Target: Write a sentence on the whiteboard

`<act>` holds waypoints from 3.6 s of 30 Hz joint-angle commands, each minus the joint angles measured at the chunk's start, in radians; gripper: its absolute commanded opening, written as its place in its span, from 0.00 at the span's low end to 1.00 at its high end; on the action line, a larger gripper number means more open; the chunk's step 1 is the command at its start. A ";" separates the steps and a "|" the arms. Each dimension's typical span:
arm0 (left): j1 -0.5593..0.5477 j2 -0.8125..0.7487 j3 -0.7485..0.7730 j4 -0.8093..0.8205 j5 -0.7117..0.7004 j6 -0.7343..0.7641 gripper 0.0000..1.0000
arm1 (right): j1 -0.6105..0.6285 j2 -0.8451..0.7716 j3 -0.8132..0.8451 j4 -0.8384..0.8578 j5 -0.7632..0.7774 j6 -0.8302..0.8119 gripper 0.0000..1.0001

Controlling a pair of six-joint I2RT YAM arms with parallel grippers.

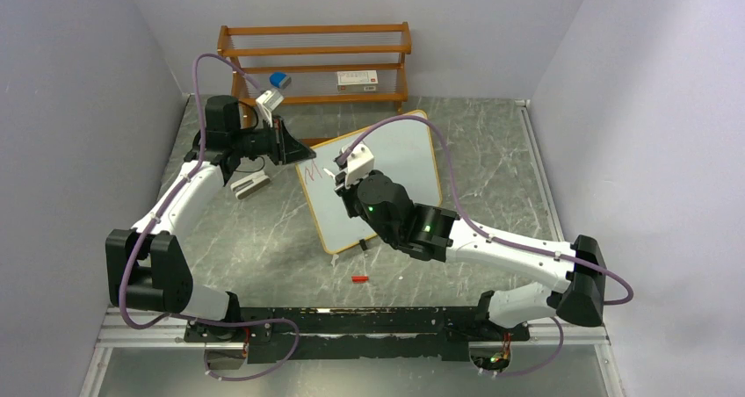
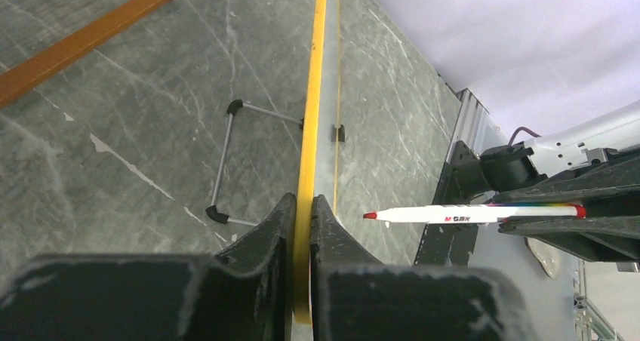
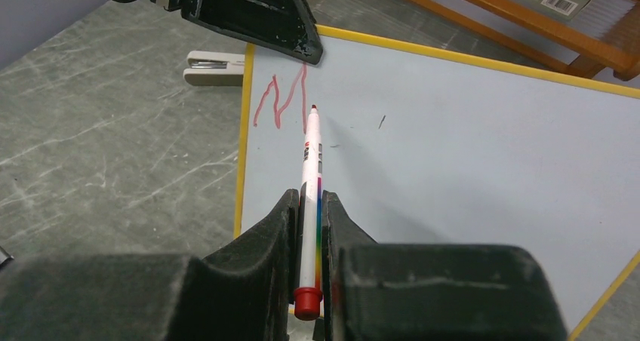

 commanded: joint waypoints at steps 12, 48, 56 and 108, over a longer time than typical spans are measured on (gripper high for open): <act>0.051 0.021 -0.028 0.018 0.102 0.106 0.05 | 0.038 0.022 0.030 0.022 0.078 -0.046 0.00; 0.056 0.003 -0.047 0.013 0.089 0.128 0.05 | 0.054 0.124 0.060 0.057 0.110 -0.072 0.00; 0.056 0.004 -0.048 0.015 0.090 0.128 0.05 | 0.057 0.129 0.054 0.083 0.129 -0.072 0.00; 0.056 0.010 -0.050 0.018 0.099 0.125 0.05 | 0.064 0.126 0.033 -0.035 0.233 -0.057 0.00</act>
